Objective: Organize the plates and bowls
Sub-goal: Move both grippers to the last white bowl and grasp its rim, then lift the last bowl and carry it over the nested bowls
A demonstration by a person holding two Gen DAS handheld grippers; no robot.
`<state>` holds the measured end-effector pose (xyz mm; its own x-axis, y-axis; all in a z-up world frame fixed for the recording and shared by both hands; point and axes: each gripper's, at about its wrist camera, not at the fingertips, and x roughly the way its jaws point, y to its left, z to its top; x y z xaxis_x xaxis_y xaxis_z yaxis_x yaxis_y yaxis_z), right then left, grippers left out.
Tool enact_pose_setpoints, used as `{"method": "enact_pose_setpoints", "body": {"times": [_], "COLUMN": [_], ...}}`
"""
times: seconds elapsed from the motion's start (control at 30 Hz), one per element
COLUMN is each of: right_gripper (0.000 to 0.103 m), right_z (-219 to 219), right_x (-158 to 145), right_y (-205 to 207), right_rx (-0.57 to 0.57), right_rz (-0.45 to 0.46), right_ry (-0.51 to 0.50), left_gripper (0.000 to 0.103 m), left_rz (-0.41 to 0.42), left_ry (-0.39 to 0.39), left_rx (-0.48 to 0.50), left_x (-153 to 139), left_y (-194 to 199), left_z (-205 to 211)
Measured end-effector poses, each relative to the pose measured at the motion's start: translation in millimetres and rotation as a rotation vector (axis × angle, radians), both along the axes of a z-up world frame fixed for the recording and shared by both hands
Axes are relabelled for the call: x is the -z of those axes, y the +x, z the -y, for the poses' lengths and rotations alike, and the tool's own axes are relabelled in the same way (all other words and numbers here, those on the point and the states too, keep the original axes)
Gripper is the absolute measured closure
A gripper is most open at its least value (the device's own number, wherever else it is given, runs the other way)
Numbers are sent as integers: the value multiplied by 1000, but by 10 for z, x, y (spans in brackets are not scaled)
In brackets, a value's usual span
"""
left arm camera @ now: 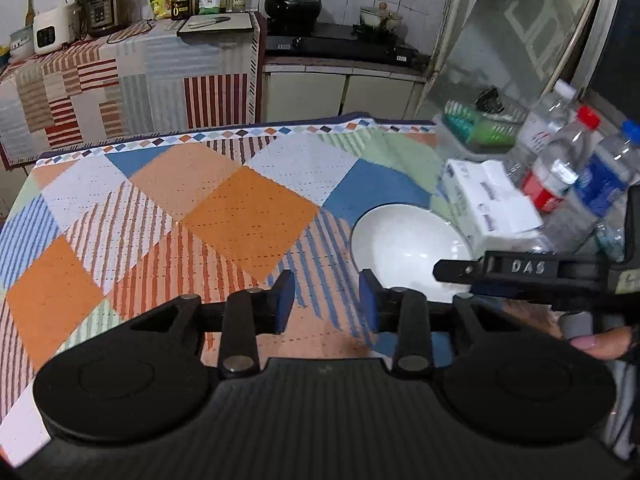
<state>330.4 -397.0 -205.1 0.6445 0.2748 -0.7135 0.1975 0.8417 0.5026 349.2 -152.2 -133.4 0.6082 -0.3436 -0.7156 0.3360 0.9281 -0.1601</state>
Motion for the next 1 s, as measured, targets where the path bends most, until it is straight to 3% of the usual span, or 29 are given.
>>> {"method": "enact_pose_setpoints", "body": {"times": [0.13, 0.27, 0.3, 0.37, 0.47, 0.6, 0.63, 0.7, 0.83, 1.0], "right_gripper": [44, 65, 71, 73, 79, 88, 88, 95, 94, 93], "right_z": [21, 25, 47, 91, 100, 112, 125, 122, 17, -2], "right_x": [127, 168, 186, 221, 213, 200, 204, 202, 109, -52], "right_y": [95, 144, 148, 135, 106, 128, 128, 135, 106, -54], "right_rx": [45, 57, 54, 49, 38, 43, 44, 37, -3, -16], "right_rz": [-2, -4, -4, 11, 19, 17, 16, 13, -12, -58], "right_ry": [20, -2, 5, 26, -12, -59, -62, -59, -110, -69], "left_gripper": [62, 64, 64, 65, 66, 66, 67, 80, 87, 87], "left_rz": [-19, -66, -94, -94, -78, -135, -135, -131, -148, -182], "left_ry": [-52, -74, -65, -37, 6, 2, -6, -26, 3, -30], "left_rx": [-9, 16, 30, 27, 42, 23, 11, 9, 12, 37], "left_x": [126, 199, 224, 249, 290, 381, 388, 388, 327, 125], "left_y": [115, 236, 263, 270, 262, 319, 321, 307, 262, 103], "left_z": [33, 143, 187, 285, 435, 547, 551, 552, 529, 366]}}
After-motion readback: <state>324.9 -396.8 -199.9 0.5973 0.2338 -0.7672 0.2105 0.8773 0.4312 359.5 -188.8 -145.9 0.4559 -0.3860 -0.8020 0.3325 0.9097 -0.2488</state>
